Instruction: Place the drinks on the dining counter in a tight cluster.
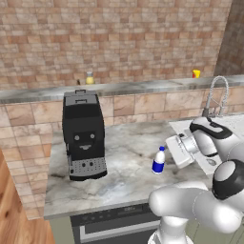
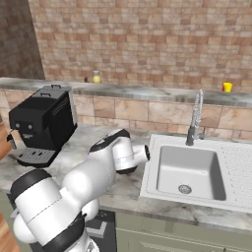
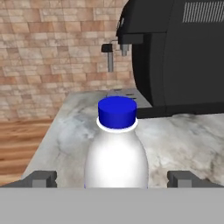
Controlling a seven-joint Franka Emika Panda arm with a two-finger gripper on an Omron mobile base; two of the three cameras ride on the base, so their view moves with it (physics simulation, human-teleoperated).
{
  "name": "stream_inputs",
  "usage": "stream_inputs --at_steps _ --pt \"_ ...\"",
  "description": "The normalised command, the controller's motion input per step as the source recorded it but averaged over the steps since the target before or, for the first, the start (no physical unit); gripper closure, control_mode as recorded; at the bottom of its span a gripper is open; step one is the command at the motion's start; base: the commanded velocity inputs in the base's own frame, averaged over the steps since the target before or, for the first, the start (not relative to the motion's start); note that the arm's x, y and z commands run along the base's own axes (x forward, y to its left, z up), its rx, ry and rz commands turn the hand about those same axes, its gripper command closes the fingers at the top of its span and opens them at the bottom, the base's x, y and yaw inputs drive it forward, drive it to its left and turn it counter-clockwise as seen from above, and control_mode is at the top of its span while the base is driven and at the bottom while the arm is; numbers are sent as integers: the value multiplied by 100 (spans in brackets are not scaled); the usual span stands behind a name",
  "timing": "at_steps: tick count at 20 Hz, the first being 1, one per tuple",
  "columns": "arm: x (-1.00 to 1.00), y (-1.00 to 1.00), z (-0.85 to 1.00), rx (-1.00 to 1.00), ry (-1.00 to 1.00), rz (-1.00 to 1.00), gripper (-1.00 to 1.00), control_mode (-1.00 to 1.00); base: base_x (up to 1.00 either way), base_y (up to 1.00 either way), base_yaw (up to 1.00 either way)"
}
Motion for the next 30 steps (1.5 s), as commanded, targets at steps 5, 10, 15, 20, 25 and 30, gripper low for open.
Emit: stream_inputs --at_steps 5,10,15,20,25,30 --pt "0 15 -3 0 0 0 -100 -100 0 0 0" --pt "0 18 0 0 0 0 -100 -100 0 0 0" --pt "0 0 0 0 0 0 -100 -100 0 0 0" --pt "0 0 0 0 0 0 100 -100 0 0 0" --pt "0 0 0 0 0 0 100 -100 0 0 0" --pt "-6 0 3 0 0 0 100 -100 0 0 0"
